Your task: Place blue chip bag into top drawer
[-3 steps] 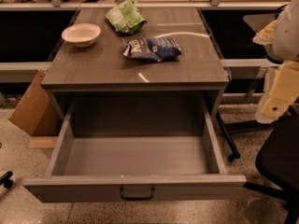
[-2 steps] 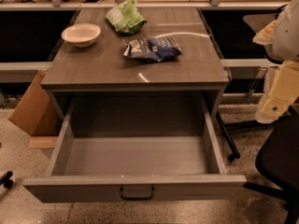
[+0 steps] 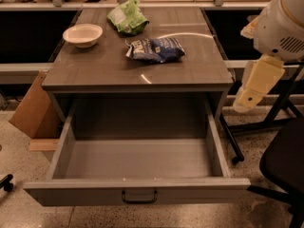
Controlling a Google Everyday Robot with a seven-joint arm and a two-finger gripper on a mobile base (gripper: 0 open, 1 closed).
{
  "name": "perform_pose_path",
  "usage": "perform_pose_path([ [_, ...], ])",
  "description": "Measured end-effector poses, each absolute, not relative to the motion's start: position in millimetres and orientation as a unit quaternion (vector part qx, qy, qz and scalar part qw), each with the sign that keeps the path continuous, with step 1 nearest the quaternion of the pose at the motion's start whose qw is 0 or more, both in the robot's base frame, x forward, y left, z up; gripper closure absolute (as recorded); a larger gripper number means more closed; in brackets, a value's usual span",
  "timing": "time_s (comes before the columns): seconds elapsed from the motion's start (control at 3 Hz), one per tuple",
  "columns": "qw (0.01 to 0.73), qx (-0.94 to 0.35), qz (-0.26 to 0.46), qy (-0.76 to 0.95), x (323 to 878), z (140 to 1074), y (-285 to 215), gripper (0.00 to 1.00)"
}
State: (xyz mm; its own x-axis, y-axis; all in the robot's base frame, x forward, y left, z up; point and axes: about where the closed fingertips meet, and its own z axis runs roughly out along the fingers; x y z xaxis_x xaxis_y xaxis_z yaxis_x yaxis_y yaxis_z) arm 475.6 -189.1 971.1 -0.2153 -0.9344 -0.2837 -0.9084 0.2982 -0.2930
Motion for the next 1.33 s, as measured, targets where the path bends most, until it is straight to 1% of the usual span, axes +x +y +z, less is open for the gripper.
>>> perform_pose_path([
  [0.33, 0.206, -0.592, -0.032, 0.779, 475.6, 971.0, -189.1, 0.00],
  [0.67, 0.232, -0.590, -0.024, 0.773, 491.0, 969.1, -184.9, 0.00],
  [1.33, 0.302, -0.588, 0.020, 0.750, 576.9, 958.7, -154.8, 0.00],
])
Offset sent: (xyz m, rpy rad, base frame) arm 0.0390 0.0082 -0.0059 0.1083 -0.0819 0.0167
